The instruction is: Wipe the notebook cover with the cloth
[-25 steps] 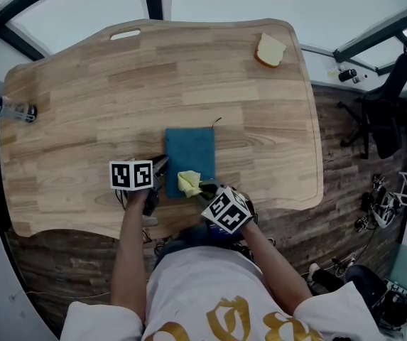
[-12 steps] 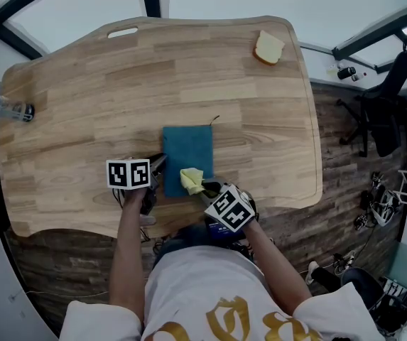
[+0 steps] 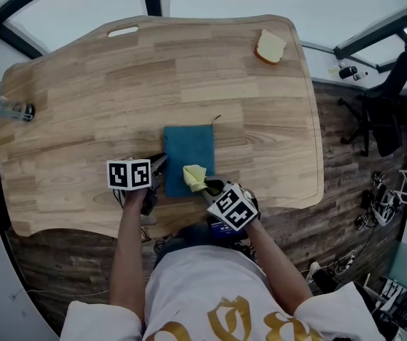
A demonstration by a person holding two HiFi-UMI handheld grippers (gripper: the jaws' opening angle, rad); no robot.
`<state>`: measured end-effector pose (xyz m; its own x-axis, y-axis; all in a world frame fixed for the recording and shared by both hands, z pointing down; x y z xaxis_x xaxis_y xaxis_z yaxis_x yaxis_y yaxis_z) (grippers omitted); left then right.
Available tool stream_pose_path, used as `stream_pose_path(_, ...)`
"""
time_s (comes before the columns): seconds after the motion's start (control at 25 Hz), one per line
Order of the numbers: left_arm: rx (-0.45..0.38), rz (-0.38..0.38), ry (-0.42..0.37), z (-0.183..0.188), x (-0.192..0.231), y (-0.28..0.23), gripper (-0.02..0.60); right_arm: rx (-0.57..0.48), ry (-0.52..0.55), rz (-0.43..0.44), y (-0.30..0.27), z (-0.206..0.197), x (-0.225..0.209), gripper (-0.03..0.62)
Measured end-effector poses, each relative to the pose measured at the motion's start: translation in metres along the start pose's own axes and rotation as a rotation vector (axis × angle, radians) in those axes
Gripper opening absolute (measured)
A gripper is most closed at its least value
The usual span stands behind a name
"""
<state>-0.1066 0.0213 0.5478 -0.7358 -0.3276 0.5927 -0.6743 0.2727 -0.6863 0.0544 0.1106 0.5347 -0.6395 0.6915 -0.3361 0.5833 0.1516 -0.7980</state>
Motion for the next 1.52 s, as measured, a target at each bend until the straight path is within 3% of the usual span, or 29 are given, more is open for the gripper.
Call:
stream_pose_path(0.96, 0.003, -0.002, 0.003, 0.000, 0.000, 0.000, 0.046, -0.058, 0.052, -0.136, -0.004, 0.023, -0.026, 0.040)
stream_pose_path(1.52, 0.017, -0.021, 0.011, 0.001, 0.000, -0.002, 0.046, -0.070, -0.005, -0.230, -0.008, 0.045, -0.048, 0.040)
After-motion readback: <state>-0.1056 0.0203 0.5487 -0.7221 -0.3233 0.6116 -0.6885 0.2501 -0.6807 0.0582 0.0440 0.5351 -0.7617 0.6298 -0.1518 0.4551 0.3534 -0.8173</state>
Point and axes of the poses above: the fingertips, and each gripper's own axes: y backward along the fingers, x to its left, z out of its top, the point moved 6 cm from there along y, backward along the fingers, and after that the axes turned 8 degrees about -y, right-handed, at the moved point
